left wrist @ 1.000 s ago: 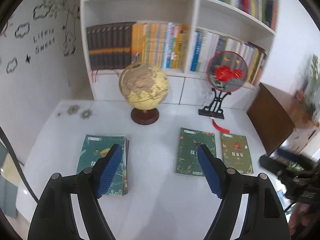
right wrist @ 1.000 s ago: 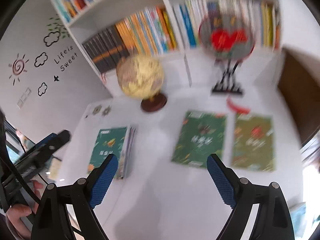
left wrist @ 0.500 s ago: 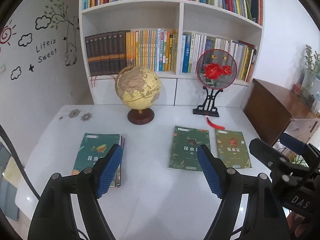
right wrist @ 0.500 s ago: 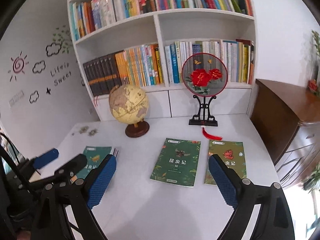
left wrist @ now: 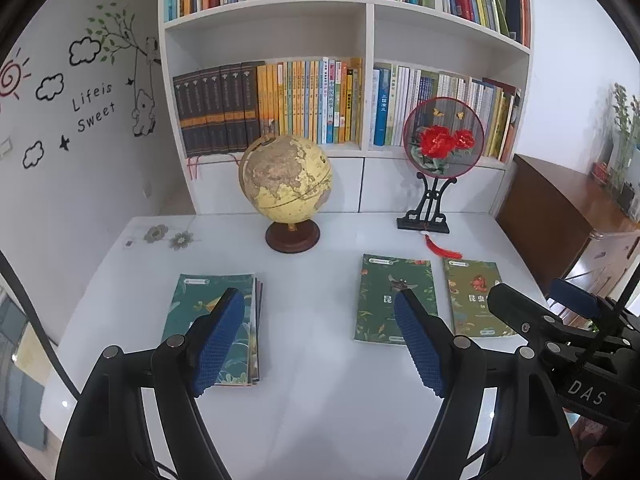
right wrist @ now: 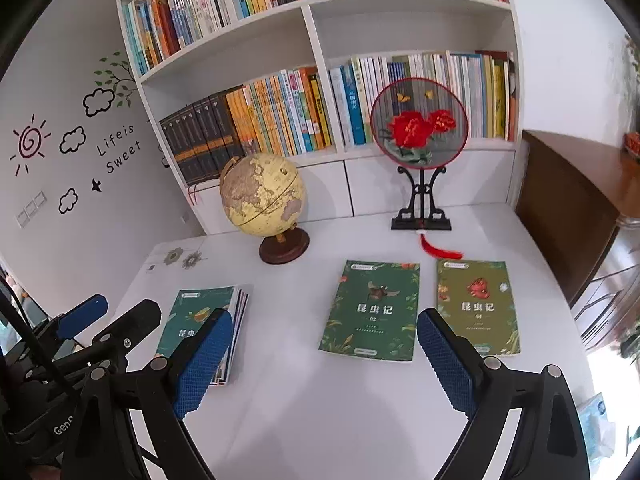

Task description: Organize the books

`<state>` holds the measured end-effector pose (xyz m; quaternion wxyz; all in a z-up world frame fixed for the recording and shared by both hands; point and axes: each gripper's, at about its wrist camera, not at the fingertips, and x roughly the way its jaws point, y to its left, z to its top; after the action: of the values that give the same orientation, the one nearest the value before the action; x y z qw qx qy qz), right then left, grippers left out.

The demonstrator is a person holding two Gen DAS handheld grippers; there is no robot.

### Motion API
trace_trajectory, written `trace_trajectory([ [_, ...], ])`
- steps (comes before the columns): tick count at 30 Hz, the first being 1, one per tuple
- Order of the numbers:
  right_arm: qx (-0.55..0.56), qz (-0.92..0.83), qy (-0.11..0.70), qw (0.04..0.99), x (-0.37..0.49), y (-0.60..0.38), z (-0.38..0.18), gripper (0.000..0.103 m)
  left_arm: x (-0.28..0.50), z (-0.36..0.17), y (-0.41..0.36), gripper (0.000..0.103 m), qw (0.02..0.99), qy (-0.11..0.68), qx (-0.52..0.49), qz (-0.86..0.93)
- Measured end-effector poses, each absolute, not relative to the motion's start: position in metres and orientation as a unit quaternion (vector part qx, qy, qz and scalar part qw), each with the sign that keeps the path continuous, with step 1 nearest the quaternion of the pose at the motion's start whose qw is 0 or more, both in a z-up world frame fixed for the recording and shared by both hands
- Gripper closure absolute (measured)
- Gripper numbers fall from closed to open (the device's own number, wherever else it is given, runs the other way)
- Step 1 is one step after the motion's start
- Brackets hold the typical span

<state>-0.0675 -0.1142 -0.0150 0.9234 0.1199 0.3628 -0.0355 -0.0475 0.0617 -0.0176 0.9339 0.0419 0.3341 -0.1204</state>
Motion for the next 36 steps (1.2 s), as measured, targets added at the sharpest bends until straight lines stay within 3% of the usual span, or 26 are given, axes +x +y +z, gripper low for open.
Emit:
trace_trajectory([
  [36, 0.129, -0.085, 0.388, 0.909, -0.079, -0.124, -0.030, 0.010, -0.049, -0.036, 0.044, 0.027, 0.927, 0.348, 0.047, -0.134],
])
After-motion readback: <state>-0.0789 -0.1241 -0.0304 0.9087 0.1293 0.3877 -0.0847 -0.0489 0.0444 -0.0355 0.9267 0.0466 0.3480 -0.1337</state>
